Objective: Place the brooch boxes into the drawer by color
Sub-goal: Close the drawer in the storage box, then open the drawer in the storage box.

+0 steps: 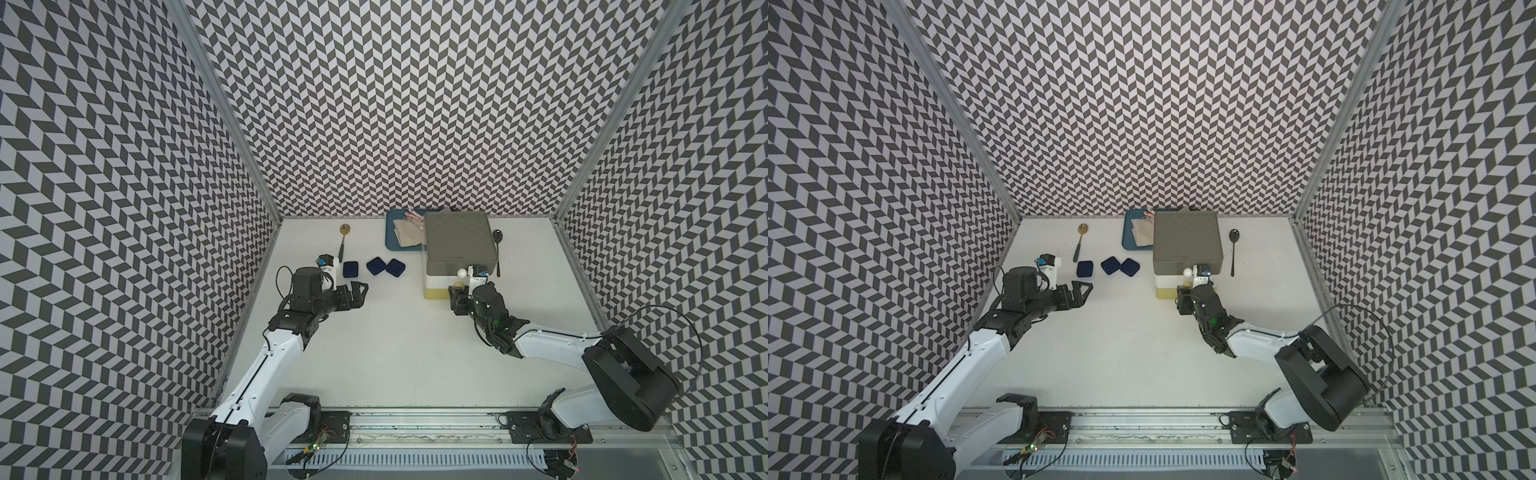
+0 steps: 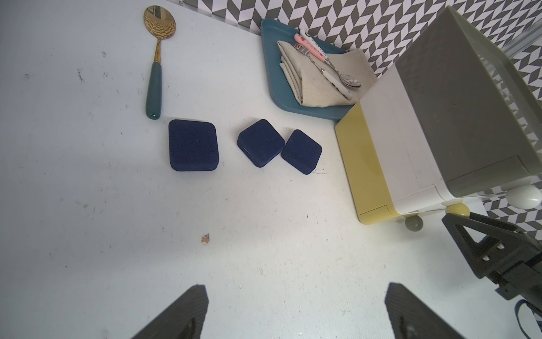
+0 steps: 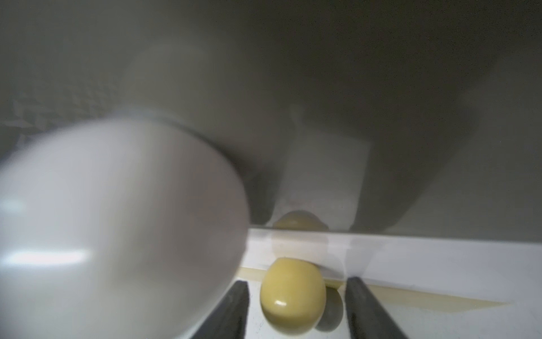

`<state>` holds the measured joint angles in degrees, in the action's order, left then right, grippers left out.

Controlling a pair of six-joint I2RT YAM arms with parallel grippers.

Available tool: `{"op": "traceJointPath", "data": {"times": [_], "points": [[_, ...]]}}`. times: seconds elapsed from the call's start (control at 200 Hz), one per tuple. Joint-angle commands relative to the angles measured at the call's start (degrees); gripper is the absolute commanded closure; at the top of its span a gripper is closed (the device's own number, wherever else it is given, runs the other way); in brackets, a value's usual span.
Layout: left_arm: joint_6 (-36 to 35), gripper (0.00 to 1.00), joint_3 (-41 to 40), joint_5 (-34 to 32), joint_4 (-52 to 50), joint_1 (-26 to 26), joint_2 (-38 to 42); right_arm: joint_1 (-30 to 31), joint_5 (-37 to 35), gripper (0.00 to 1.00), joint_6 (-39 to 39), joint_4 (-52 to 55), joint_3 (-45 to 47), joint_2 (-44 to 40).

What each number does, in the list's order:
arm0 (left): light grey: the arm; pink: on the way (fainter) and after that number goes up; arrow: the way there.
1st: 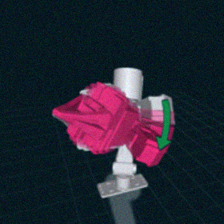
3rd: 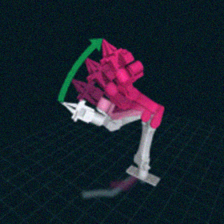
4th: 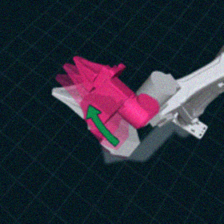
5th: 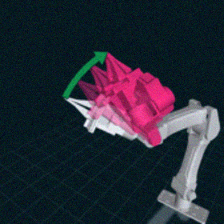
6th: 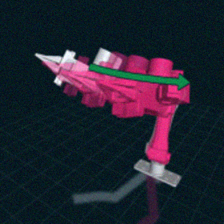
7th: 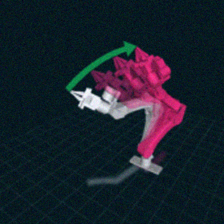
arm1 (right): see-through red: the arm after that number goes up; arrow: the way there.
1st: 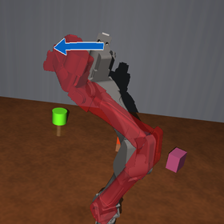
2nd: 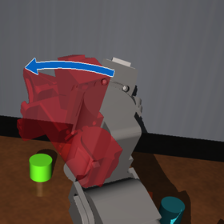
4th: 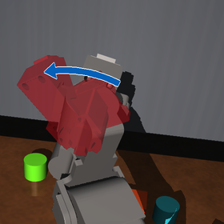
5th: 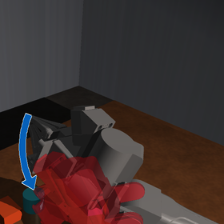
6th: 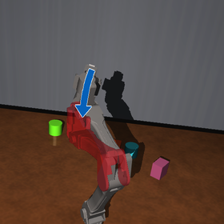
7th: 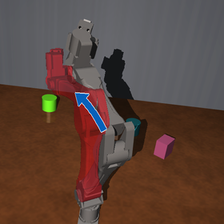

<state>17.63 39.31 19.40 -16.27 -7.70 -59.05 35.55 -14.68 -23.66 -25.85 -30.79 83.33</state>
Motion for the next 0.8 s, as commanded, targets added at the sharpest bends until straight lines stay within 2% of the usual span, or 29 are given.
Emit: {"op": "traceJointPath", "data": {"times": [0.0, 0.085, 0.245, 0.476, 0.641, 0.796], "points": [[-0.42, 0.00, -0.41, 0.77, 1.16, 0.40, 0.25, -0.57, -1.58, 0.28, 1.79, -4.87, -0.50, -0.01], [-0.40, 0.00, -0.46, 0.77, 1.33, 0.37, 0.18, -0.57, -0.25, 0.23, 1.37, -2.87, -0.50, -1.97], [-0.32, 0.00, -0.43, 0.91, 1.33, 0.33, 0.24, -0.36, 1.10, 0.21, -0.68, 2.77, 0.37, -6.96], [-0.05, 0.00, -0.97, 0.88, 1.41, 0.39, 2.17, -0.11, 0.07, 0.18, -3.79, 3.77, 10.03, -17.64], [0.13, 0.00, -1.06, 0.74, 1.81, 0.40, 2.36, -0.04, 0.64, 0.22, -3.47, 4.53, 10.69, -16.39], [0.30, 0.00, -1.17, 0.57, 2.38, 0.40, 2.44, 0.55, -2.05, 0.18, -0.47, -5.46, 15.54, -13.93]]}}
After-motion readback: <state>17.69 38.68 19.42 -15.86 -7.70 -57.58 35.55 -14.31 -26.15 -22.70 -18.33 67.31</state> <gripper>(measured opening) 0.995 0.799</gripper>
